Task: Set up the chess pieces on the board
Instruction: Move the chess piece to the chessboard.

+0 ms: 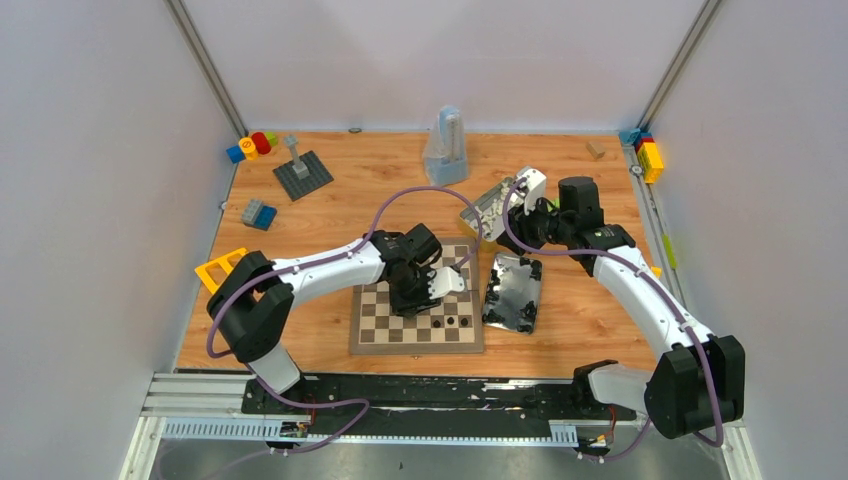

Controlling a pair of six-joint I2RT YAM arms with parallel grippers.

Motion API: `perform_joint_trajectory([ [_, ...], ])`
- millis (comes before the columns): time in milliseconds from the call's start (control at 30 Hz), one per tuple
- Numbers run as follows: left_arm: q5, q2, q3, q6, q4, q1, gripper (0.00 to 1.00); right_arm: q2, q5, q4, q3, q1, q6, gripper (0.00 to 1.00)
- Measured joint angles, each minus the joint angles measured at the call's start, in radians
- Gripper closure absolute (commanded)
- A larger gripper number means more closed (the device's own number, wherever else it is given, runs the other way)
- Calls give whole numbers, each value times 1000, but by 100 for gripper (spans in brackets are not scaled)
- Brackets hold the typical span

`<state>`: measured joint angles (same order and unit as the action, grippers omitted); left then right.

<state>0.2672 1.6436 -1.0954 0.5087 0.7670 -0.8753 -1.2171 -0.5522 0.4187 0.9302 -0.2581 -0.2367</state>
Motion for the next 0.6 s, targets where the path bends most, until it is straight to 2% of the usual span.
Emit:
perform_joint_trajectory([
  [200, 2, 10, -9, 6, 18, -1, 76, 0, -3, 1, 0, 0, 0, 65],
  [600, 11, 11, -47, 7, 34, -85, 82, 0, -3, 4, 0, 0, -1, 66],
])
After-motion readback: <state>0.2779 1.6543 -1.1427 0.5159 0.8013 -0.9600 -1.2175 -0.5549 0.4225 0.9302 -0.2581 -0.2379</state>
